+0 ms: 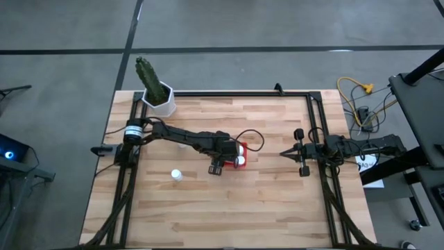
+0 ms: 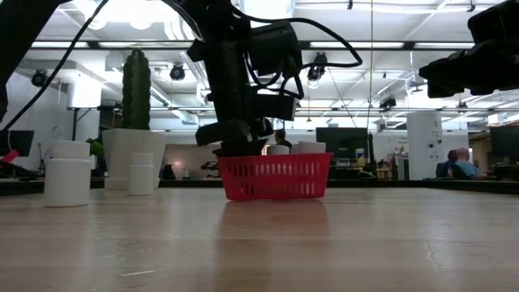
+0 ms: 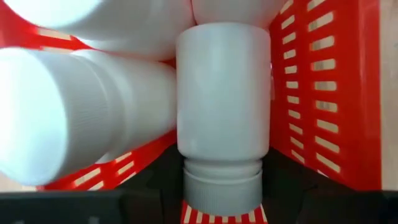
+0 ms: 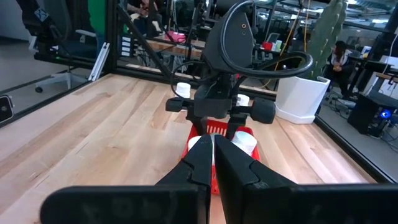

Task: Pick and place pill bottles into a basket
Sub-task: Put the white pill bottle into the red bin

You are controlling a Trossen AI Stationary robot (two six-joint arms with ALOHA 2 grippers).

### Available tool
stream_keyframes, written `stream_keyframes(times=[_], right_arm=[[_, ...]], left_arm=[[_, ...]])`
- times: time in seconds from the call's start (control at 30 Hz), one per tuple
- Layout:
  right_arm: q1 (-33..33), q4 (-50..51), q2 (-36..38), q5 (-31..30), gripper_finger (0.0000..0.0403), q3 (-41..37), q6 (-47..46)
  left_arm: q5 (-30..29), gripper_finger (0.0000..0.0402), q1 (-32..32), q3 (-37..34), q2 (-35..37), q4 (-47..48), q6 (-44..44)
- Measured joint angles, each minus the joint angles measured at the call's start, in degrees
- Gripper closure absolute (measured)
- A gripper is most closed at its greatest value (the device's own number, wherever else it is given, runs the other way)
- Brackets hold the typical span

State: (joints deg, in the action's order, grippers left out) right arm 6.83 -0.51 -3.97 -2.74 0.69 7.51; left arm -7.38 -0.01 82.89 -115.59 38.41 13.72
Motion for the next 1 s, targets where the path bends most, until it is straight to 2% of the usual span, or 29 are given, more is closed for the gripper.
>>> stream_keyframes(times=[1.0], right_arm=[[0.01, -0.02, -0.24, 0.03, 0.0394, 0.00, 0.00]], left_arm=[[-0.46, 0.0259, -0.78, 2.08, 6.36, 3.06, -1.73]])
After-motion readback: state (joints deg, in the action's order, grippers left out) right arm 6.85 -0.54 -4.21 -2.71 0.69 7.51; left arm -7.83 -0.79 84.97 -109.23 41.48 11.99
